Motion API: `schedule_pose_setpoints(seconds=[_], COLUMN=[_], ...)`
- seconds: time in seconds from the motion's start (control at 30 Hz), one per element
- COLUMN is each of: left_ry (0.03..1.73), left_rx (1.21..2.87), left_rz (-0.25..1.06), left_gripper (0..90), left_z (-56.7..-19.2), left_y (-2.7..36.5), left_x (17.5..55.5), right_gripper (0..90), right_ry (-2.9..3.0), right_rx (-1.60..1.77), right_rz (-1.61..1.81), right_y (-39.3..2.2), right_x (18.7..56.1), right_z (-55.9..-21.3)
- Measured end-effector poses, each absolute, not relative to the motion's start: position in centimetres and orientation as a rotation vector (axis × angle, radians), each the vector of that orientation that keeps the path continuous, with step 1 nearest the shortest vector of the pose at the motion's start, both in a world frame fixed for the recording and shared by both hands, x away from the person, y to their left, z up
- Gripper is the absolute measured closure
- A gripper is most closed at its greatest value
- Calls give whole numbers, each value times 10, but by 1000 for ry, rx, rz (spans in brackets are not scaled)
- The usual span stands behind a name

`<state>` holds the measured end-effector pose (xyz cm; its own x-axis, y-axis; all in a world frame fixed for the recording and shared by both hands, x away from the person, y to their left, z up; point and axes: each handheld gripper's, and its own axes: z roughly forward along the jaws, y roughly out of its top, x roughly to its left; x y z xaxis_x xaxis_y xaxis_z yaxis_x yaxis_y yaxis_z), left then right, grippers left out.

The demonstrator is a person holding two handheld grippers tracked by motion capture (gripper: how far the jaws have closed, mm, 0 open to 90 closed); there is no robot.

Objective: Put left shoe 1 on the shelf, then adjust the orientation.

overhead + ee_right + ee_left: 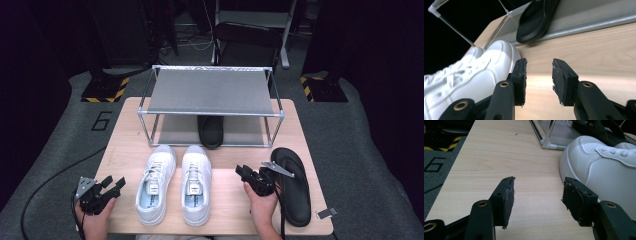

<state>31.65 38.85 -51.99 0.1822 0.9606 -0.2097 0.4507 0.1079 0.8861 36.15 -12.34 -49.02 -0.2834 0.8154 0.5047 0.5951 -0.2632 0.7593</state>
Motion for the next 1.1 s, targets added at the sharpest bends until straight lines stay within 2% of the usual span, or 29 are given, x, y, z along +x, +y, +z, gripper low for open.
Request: schedule_pose_setpoints(seconds=[0.4, 0.8, 1.1], left_ry=[1420, 1421, 1411], left_rx=[1506, 1505, 1519], left_rz=[669, 642, 631], left_gripper=[424, 423, 424], left_z=[-520, -520, -519], left_y=[386, 383, 381], left_x=[317, 324, 327], right_gripper=[621, 625, 631], right_ry=[1771, 1718, 1606], right_rx=[1679, 1700, 1732], right_rz=[1476, 1453, 1408], right_y=[-162, -180, -210], right_x=[327, 321, 312], right_z=[-489, -495, -492])
